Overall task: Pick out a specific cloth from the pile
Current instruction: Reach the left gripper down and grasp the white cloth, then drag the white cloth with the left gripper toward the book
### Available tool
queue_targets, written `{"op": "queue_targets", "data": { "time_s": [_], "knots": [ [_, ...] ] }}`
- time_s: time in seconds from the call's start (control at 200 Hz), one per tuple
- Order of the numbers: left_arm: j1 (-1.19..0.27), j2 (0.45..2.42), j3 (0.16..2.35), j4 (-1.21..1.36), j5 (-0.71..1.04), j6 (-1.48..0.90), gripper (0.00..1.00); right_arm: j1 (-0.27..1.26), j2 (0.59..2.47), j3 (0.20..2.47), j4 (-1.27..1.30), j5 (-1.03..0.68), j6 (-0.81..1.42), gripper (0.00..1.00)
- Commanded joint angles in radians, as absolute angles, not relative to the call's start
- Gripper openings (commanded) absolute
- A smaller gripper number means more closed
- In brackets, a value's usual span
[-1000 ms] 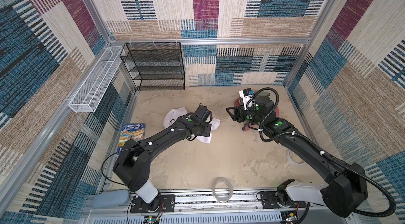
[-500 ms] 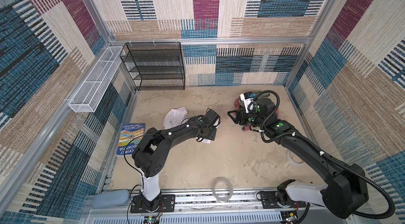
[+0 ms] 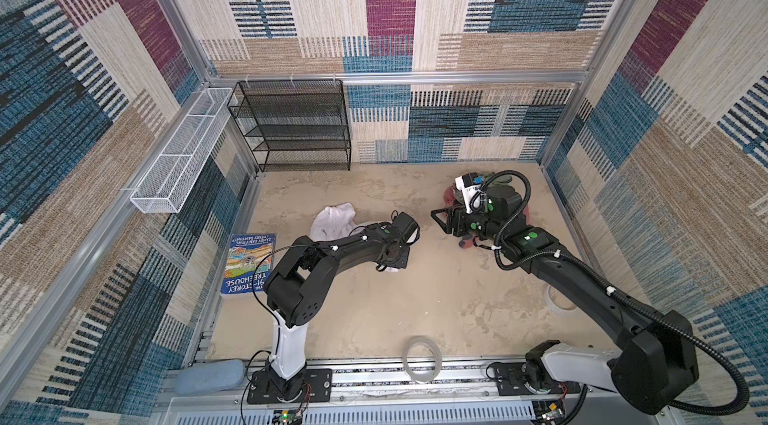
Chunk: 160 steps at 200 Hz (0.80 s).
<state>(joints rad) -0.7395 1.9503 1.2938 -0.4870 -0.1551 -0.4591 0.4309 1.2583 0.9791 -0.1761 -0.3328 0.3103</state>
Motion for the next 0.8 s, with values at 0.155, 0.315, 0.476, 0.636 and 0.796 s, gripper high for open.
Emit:
{"op": "queue_targets", "data": {
  "time_s": [0.155,0.315,0.476,0.636,0.796],
  "knots": [
    [-0.739,1.912,1.255,-0.433,-0.170,-0.488,0.00,0.431,1.252,0.982,-0.144,-0.323,0.331,0.63],
    [-0.738,1.811,1.245,-0.435,-0.175,-0.481,0.00,0.431,1.250,0.984,-0.144,-0.312,0.338,0.63],
    [-0.738,1.703,1.262,-0.471,-0.202,-0.474,0.00,0.431,1.246,0.985,-0.140,-0.315,0.342,0.63],
    [-0.732,1.622,1.309,-0.550,-0.265,-0.465,0.00,0.431,1.239,0.981,-0.138,-0.316,0.347,0.63],
    [-0.706,1.544,1.349,-0.633,-0.315,-0.449,0.00,0.431,1.230,0.969,-0.134,-0.317,0.353,0.63]
  ]
}}
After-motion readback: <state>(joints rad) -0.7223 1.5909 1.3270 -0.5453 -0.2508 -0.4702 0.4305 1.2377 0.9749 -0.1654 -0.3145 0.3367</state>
